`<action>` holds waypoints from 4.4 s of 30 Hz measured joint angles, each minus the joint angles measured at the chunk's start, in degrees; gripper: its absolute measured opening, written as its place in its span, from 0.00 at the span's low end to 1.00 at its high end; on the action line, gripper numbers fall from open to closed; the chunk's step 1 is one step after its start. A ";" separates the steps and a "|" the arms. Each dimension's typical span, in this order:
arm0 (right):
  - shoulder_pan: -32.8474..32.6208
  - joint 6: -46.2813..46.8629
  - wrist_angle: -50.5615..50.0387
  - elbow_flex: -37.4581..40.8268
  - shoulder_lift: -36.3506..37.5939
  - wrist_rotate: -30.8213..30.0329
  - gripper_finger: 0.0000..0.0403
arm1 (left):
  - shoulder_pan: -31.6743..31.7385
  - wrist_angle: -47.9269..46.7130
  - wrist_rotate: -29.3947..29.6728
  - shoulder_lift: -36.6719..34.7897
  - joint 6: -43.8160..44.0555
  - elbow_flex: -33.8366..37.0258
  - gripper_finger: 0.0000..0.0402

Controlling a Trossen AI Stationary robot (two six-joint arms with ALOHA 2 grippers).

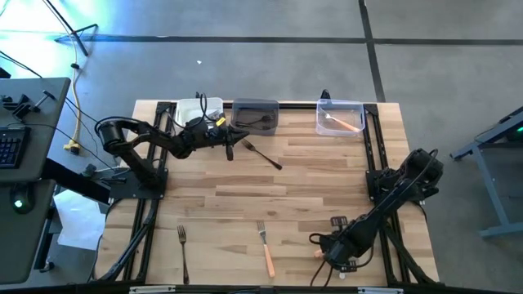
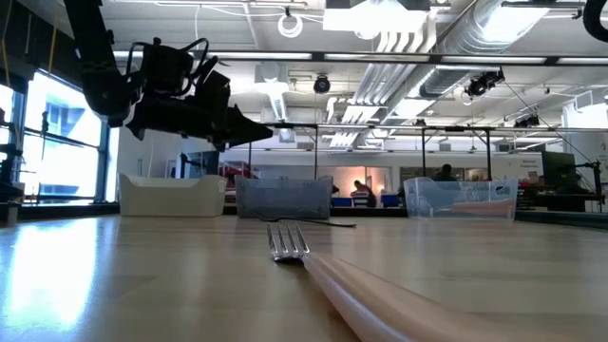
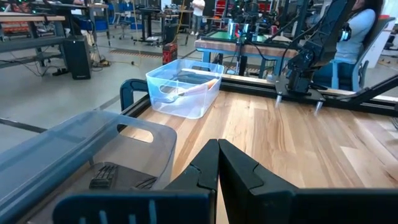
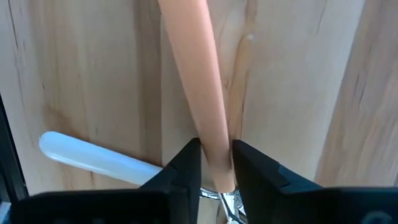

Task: Sort silverware by color (type)
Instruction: Put the orange fork into the transparent bin

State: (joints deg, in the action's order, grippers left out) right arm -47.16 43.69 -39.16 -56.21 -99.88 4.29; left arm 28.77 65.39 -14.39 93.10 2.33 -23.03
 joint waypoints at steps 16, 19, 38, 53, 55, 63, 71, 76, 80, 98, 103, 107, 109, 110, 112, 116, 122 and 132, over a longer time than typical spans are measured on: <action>2.91 1.03 -7.47 0.00 1.31 0.79 0.11 | -1.62 0.87 0.09 0.00 -2.04 0.00 0.00; 4.86 -0.02 -9.94 0.00 3.71 0.76 0.11 | -1.62 0.94 0.16 0.00 -2.58 0.00 0.00; 45.41 27.12 -28.23 1.48 17.38 -1.60 0.11 | -1.75 1.76 6.79 0.00 -0.02 0.00 0.00; 60.01 47.56 -2.89 16.04 17.35 -8.26 0.11 | -1.79 0.31 6.56 0.02 0.02 0.00 0.00; 60.42 47.51 -2.98 16.49 17.35 -8.23 0.12 | -1.79 -0.06 6.56 0.02 0.02 0.00 0.00; 60.43 40.10 -4.01 15.27 17.35 -8.26 0.36 | -1.79 -2.41 6.45 0.02 -0.04 0.00 0.00; 61.28 -10.73 -18.71 2.57 17.35 -5.58 0.55 | -1.81 -2.60 6.40 0.02 -4.20 0.00 0.00; 57.77 -52.33 -26.82 -1.55 17.35 -9.17 0.56 | -2.21 -2.60 6.40 0.02 -5.83 0.00 0.00; 56.56 -69.64 -22.73 0.65 17.35 -10.45 0.56 | -3.49 -2.60 6.41 0.02 -7.79 0.00 0.00; 48.21 -96.06 -15.14 6.56 11.44 -6.99 0.51 | -7.98 -3.32 10.51 0.02 -11.17 0.00 0.00; 48.28 -98.87 -14.75 6.58 5.98 -10.31 0.45 | -7.98 -4.99 10.62 0.02 -10.99 0.00 0.00; 48.28 -98.80 -13.88 6.60 4.07 -10.62 0.36 | -8.33 -6.25 11.37 0.02 -11.01 0.00 0.00; 48.28 -97.56 -12.82 6.56 3.85 -10.72 0.31 | -8.77 -6.31 12.44 0.02 -11.39 0.00 0.00; 48.28 -96.90 -12.56 6.56 3.85 -10.68 0.29 | -8.97 -6.40 12.96 0.02 -11.68 0.00 0.00; 48.30 -95.44 -12.12 6.56 3.85 -10.58 0.23 | -9.34 -6.64 13.71 0.02 -12.34 0.00 0.00; 48.33 -91.81 -11.77 6.56 3.85 -9.66 0.13 | -9.46 -7.28 13.88 0.02 -12.96 0.00 0.00; 50.32 -81.19 -11.20 6.03 3.83 -7.89 0.05 | -9.46 -7.45 14.08 0.02 -13.00 0.00 0.00; 56.94 -66.54 -11.83 -0.38 3.74 -5.84 0.05 | -9.44 -7.37 14.99 0.02 -12.92 0.00 0.00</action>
State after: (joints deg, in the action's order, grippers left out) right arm 9.78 -22.85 -50.99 -56.58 -96.14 -1.55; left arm 19.33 58.02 0.59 93.12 -10.59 -23.03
